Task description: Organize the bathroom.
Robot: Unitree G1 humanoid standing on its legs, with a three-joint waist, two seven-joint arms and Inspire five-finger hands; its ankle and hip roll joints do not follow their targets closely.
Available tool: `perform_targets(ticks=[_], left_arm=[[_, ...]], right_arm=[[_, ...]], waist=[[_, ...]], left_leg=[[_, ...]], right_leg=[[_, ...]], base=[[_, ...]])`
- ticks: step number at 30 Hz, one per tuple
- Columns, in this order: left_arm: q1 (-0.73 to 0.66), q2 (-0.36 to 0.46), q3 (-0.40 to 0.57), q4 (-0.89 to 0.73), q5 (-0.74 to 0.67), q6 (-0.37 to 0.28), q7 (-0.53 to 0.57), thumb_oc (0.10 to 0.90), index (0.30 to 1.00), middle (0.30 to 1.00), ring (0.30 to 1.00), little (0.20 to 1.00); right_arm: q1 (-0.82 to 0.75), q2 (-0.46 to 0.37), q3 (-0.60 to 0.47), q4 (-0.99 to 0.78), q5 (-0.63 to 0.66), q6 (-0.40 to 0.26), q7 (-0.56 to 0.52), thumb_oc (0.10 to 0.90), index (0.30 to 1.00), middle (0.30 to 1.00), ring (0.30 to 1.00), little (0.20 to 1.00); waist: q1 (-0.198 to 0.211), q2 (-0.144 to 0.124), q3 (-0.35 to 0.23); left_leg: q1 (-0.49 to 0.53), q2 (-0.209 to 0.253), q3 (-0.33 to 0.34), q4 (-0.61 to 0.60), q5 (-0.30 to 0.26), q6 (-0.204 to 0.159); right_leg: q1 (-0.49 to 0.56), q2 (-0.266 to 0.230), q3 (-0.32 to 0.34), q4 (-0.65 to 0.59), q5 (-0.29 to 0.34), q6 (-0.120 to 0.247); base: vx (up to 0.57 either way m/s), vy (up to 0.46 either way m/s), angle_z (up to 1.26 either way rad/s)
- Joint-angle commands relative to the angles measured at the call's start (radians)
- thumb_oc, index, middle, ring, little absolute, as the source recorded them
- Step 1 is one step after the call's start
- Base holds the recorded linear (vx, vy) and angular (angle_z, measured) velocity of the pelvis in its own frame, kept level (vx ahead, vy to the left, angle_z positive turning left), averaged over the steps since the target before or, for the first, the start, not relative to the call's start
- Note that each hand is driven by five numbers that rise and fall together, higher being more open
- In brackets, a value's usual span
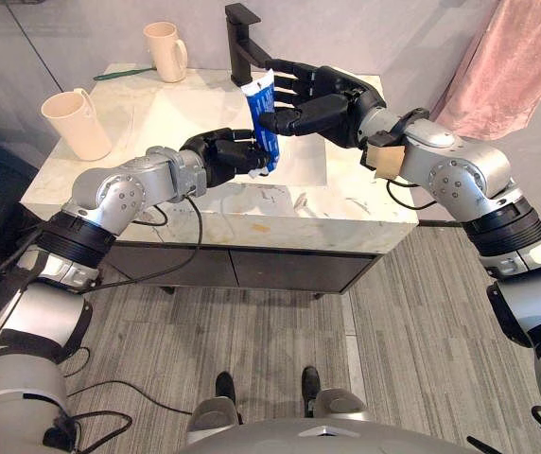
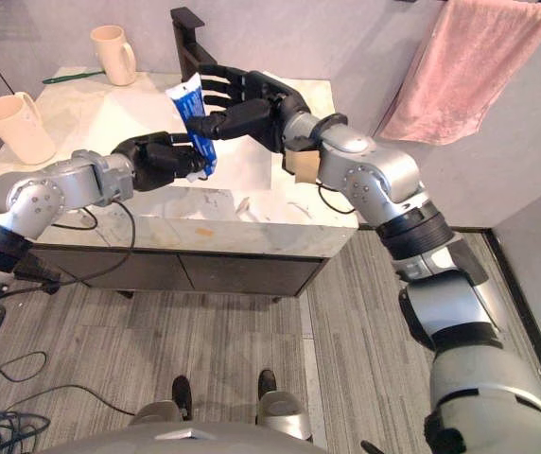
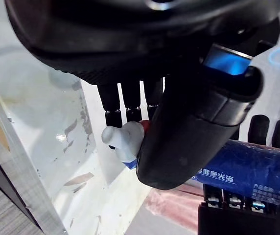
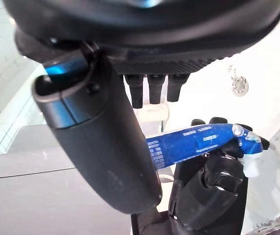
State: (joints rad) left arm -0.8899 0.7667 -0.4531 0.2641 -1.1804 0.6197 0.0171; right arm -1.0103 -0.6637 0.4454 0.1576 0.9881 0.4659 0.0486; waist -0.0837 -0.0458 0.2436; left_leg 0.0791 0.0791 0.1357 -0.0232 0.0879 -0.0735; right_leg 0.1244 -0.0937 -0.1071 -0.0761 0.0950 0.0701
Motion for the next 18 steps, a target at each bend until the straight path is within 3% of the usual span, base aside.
perform_targets(ticks=[1,7,8,9,12,13,18], left_arm=[[-0.032,-0.006,0.128,-0.043,-0.070,-0.084,-0.016,0.400,0.300,0.300,0.300,0.300],[-0.038,0.006,0.140,-0.034,-0.074,-0.073,-0.023,0.400,0.300,0.300,0.300,0.300],[-0.038,0.005,0.140,-0.034,-0.074,-0.073,-0.023,0.400,0.300,0.300,0.300,0.300],[-0.039,0.005,0.141,-0.032,-0.075,-0.073,-0.023,0.400,0.300,0.300,0.300,0.300],[-0.041,0.009,0.144,-0.026,-0.082,-0.070,-0.023,0.400,0.300,0.300,0.300,0.300],[-0.039,0.010,0.145,-0.024,-0.084,-0.072,-0.024,0.400,0.300,0.300,0.300,0.300],[-0.037,0.007,0.150,-0.025,-0.095,-0.071,-0.019,0.400,0.300,0.300,0.300,0.300]], right_arm=[[-0.080,-0.046,-0.011,-0.044,0.014,-0.138,-0.019,0.800,0.900,0.900,0.900,0.900],[-0.074,-0.041,-0.010,-0.041,-0.001,-0.135,-0.019,0.800,0.900,0.900,0.900,0.900],[-0.073,-0.040,-0.010,-0.040,-0.001,-0.136,-0.018,0.780,0.869,0.869,0.869,0.869],[-0.071,-0.039,-0.010,-0.038,0.003,-0.134,-0.016,0.618,0.627,0.627,0.627,0.627],[-0.066,-0.037,-0.009,-0.032,0.013,-0.134,-0.007,0.510,0.465,0.465,0.465,0.465],[-0.064,-0.038,-0.010,-0.033,0.017,-0.132,-0.003,0.417,0.326,0.326,0.326,0.326],[-0.051,-0.024,-0.016,-0.043,0.050,-0.122,-0.004,0.400,0.300,0.300,0.300,0.300]], waist=[[0.035,0.056,-0.150],[0.038,0.058,-0.152],[0.038,0.058,-0.152],[0.039,0.059,-0.151],[0.039,0.061,-0.150],[0.039,0.061,-0.150],[0.041,0.062,-0.145]], left_leg=[[0.038,0.094,0.032,0.060,-0.094,-0.011],[0.042,0.095,0.031,0.060,-0.094,-0.010],[0.042,0.095,0.031,0.060,-0.094,-0.010],[0.043,0.096,0.031,0.060,-0.094,-0.011],[0.045,0.096,0.030,0.061,-0.094,-0.011],[0.044,0.096,0.030,0.062,-0.094,-0.011],[0.044,0.096,0.029,0.066,-0.094,-0.011]], right_leg=[[-0.045,-0.010,0.034,0.065,-0.119,0.049],[-0.042,-0.011,0.031,0.067,-0.120,0.048],[-0.041,-0.011,0.031,0.067,-0.120,0.048],[-0.041,-0.011,0.030,0.066,-0.119,0.048],[-0.039,-0.011,0.031,0.067,-0.119,0.048],[-0.039,-0.011,0.031,0.069,-0.120,0.049],[-0.038,-0.013,0.030,0.071,-0.119,0.048]], base=[[0.00,0.000,0.00],[0.00,0.000,0.00],[0.00,0.000,0.00],[0.00,0.000,0.00],[0.00,0.000,0.00],[0.00,0.000,0.00],[0.00,0.000,0.00]])
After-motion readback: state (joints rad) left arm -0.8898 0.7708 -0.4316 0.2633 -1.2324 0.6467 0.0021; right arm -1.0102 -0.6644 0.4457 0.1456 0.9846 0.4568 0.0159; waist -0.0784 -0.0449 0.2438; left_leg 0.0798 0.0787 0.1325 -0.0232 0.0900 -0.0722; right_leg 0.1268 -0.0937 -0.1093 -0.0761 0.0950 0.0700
